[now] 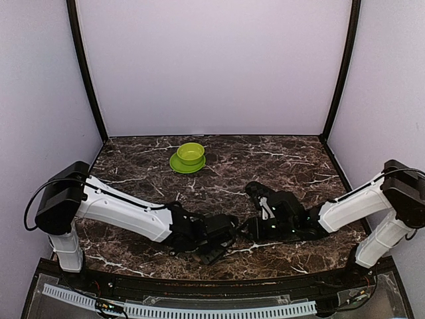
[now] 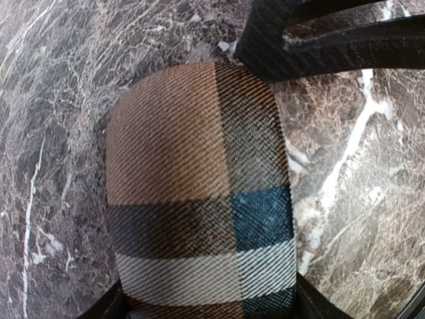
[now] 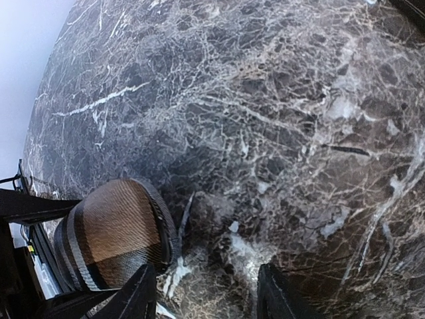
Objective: Organize the sunglasses
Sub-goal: Pick up the case with sunglasses from the center of the board, then place the case with sunglasses at the center of the board.
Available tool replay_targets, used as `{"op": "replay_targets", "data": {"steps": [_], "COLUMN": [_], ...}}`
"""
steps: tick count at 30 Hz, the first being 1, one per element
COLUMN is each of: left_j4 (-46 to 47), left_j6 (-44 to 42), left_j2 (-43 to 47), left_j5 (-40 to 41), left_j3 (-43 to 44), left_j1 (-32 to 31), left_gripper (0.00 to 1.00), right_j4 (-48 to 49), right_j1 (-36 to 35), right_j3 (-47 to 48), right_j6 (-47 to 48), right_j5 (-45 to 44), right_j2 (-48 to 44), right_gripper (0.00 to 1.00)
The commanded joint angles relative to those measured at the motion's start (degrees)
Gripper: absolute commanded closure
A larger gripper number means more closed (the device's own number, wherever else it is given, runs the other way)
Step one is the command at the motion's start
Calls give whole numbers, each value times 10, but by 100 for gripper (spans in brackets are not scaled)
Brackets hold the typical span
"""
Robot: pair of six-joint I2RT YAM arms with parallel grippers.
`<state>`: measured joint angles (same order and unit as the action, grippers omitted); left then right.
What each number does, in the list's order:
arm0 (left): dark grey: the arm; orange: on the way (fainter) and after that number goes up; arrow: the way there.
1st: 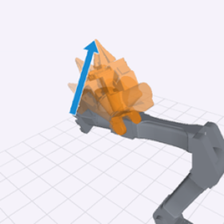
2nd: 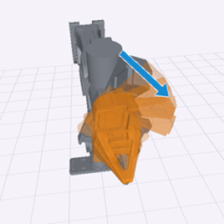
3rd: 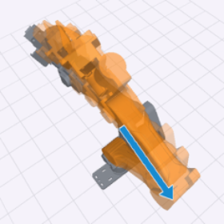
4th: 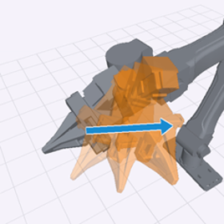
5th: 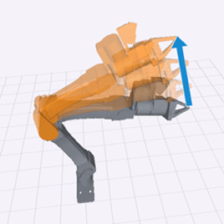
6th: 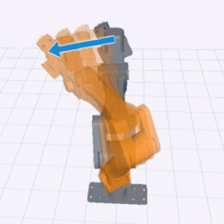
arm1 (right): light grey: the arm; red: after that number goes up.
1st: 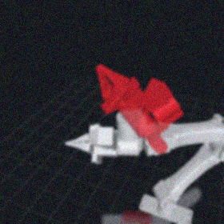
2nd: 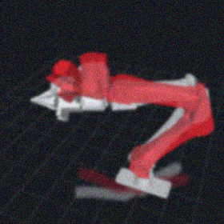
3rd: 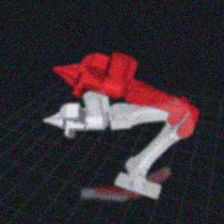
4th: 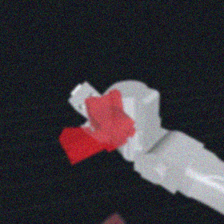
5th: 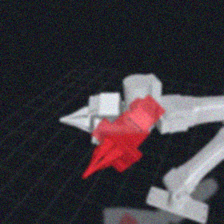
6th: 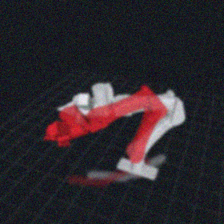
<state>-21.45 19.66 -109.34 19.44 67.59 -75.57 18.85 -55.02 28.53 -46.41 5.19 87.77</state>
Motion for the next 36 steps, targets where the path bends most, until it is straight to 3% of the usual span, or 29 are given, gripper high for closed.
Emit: {"op": "replay_targets", "data": {"steps": [1,15,16,17,24,31,36], "left_j4": [23,115,120,126,144,160,167], "left_j6": [-38,-101,-102,-102,-105,-103,-103], "left_j2": [7,53,55,59,77,87,87], "left_j5": [7,-24,-26,-28,-34,-38,-36], "left_j3": [-50,-109,-110,-115,-125,-136,-139], "left_j1": [-3,-3,-4,-4,-4,-3,-4], "left_gripper": [64,61,61,61,61,61,61], "right_j4": [62,219,223,229,298,377,394], "right_j1": [7,23,23,23,22,17,14], "right_j3": [-27,-75,-70,-66,-53,-62,-61], "right_j6": [-6,-6,-47,-55,-96,-136,-146], "right_j5": [16,16,131,152,197,217,222], "right_j2": [-4,-13,-6,4,86,139,151], "right_gripper": [48,48,33,31,31,42,57]}}
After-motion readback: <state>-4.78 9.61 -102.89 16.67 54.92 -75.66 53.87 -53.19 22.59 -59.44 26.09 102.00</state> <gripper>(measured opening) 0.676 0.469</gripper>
